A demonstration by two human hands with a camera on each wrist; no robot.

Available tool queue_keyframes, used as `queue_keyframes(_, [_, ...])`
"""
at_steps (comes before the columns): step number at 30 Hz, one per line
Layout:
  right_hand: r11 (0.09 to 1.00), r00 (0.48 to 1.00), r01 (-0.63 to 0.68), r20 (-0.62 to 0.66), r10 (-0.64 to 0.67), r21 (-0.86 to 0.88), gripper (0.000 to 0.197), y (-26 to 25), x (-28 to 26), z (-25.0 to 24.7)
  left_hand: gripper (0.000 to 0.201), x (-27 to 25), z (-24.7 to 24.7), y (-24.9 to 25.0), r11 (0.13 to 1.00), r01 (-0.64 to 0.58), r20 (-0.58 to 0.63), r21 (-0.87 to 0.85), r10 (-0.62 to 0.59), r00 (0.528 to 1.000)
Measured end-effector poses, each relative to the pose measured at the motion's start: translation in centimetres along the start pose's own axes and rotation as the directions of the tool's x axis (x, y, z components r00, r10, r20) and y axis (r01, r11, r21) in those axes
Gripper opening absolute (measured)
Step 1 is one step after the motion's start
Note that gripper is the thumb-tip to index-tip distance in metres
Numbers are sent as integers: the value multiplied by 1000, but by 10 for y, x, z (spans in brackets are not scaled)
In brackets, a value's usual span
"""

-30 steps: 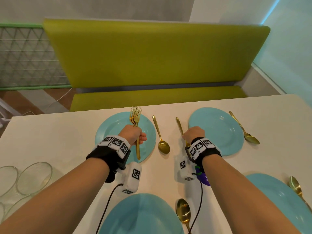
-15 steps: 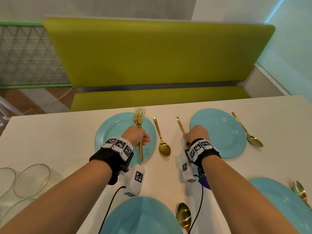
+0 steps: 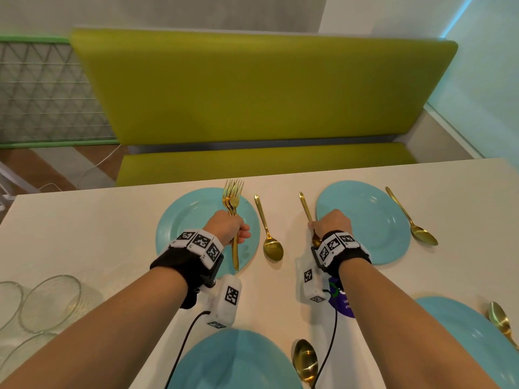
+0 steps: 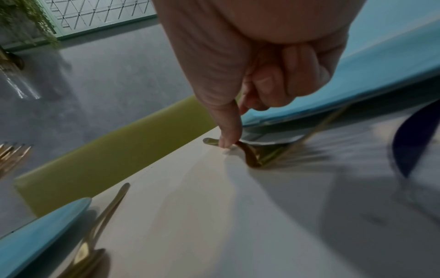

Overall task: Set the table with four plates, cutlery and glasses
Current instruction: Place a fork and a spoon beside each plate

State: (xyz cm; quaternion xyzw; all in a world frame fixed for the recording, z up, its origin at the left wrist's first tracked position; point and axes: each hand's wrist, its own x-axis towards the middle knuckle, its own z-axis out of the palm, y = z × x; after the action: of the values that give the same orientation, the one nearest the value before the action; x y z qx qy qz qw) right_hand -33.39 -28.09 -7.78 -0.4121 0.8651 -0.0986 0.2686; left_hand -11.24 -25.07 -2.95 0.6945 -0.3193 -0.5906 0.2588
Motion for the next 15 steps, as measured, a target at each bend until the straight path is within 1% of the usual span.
queue_keyframes(7, [1000,1000,-19,5,19,13,36,4,2,-1,24,0,1,-1,1000,7,-6,4,-7,1000])
queue_keyframes(11, [999,1000,-29,13,28,22,37,4,2,-1,17,-1,3,-2,1000,11,-10,12,-11,1000])
queue_keyframes(15, [999,1000,-19,14,18,34,38,5,0,-3,22,-3,6,-1,1000,10,-7,6,-10,1000])
